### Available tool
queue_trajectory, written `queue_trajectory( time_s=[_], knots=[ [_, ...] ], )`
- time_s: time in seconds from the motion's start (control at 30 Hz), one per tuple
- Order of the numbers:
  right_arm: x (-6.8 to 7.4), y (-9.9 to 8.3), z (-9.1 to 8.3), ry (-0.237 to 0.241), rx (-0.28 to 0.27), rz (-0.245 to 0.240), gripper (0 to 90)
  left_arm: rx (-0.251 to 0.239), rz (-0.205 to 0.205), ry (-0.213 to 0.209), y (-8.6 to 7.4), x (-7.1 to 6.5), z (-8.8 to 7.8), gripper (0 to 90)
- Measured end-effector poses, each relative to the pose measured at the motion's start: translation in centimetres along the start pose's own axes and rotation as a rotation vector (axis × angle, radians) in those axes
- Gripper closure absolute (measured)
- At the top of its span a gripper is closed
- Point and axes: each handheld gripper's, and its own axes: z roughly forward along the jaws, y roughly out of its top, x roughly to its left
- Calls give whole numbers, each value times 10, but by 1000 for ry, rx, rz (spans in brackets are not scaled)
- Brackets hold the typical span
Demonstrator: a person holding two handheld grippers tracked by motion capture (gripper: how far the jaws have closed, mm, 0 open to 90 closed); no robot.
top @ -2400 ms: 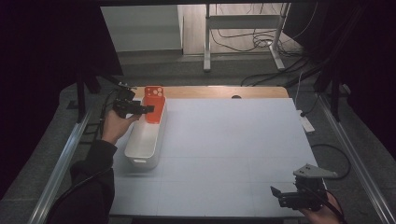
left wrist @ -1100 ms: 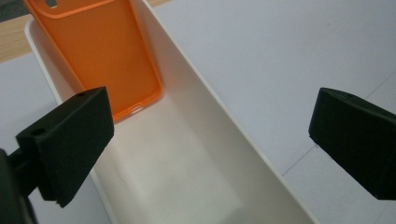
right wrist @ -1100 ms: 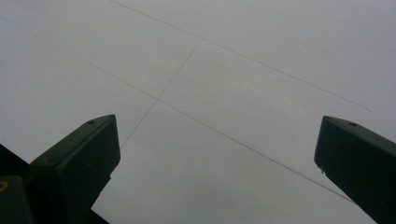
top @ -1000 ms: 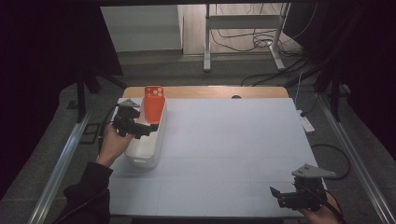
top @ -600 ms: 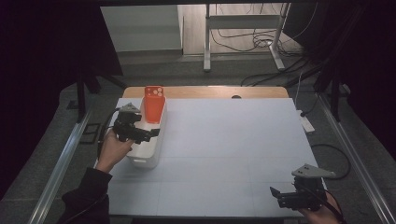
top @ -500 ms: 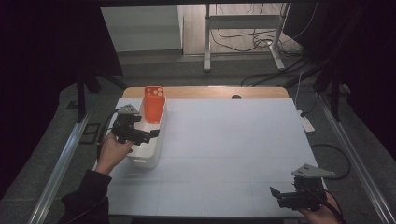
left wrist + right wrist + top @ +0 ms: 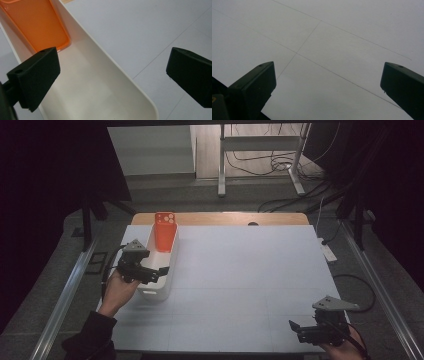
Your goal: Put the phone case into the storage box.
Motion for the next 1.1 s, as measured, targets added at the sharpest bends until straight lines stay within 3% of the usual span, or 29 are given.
queue_trajectory(
  time_s=[0.47,1.1],
  knots=[
    [-1,0,0,8,-4,1,0,-10,18,26,-13,-16,-7,1],
    [0,0,0,10,1,-2,0,-23,11,40,-29,-30,-17,1]
  ],
)
